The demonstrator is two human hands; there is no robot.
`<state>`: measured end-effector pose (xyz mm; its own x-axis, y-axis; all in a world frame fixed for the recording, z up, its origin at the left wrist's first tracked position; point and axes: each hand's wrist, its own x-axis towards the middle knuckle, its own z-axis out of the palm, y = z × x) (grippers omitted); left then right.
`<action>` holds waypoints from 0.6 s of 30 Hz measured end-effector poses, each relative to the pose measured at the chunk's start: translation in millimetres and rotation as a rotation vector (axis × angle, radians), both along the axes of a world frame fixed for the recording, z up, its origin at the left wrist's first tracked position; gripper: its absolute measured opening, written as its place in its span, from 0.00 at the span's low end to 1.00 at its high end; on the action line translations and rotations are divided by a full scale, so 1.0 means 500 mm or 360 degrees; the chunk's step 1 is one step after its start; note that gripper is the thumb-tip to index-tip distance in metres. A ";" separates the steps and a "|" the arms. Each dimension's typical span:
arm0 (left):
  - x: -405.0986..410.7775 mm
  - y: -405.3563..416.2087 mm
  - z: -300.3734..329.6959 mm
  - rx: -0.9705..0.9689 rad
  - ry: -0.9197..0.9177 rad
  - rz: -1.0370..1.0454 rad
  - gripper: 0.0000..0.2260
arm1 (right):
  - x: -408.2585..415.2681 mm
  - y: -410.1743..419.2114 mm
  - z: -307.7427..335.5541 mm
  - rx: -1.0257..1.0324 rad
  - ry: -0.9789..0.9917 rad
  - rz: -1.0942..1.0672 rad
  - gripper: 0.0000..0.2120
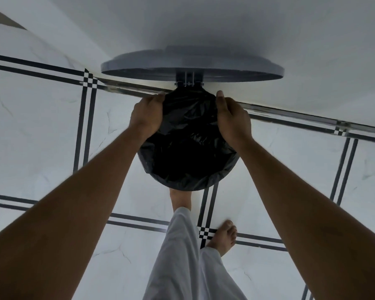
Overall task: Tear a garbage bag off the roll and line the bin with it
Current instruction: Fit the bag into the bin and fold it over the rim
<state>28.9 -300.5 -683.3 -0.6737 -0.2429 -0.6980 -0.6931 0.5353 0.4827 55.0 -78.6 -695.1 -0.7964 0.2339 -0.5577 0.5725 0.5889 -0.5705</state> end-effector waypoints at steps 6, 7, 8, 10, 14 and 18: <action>-0.042 -0.018 -0.030 0.0074 -0.0164 0.0016 0.21 | -0.014 0.006 -0.020 0.0037 -0.0100 0.0004 0.32; -0.044 -0.016 -0.026 0.0124 -0.0101 0.0079 0.19 | -0.015 0.007 -0.019 0.0023 -0.0085 -0.0012 0.30; -0.042 -0.013 -0.017 0.0151 -0.0004 0.0150 0.17 | -0.013 0.007 -0.014 0.0010 -0.0050 -0.0044 0.27; -0.033 -0.011 0.001 0.0145 0.0187 0.0275 0.14 | -0.005 0.007 0.001 0.0002 0.0086 -0.0153 0.23; 0.005 -0.028 0.051 0.0182 0.0386 0.0512 0.07 | 0.015 0.002 0.057 -0.0144 0.0333 -0.0588 0.20; 0.063 -0.035 0.139 0.0586 0.0326 0.0929 0.09 | 0.037 0.010 0.140 -0.0793 0.0198 -0.1259 0.26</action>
<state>60.3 -318.1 -614.1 -0.6319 -0.3763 -0.6775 -0.6929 -0.1173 0.7114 73.4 -73.5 -624.9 -0.5687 0.4898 -0.6608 0.6198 -0.2729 -0.7357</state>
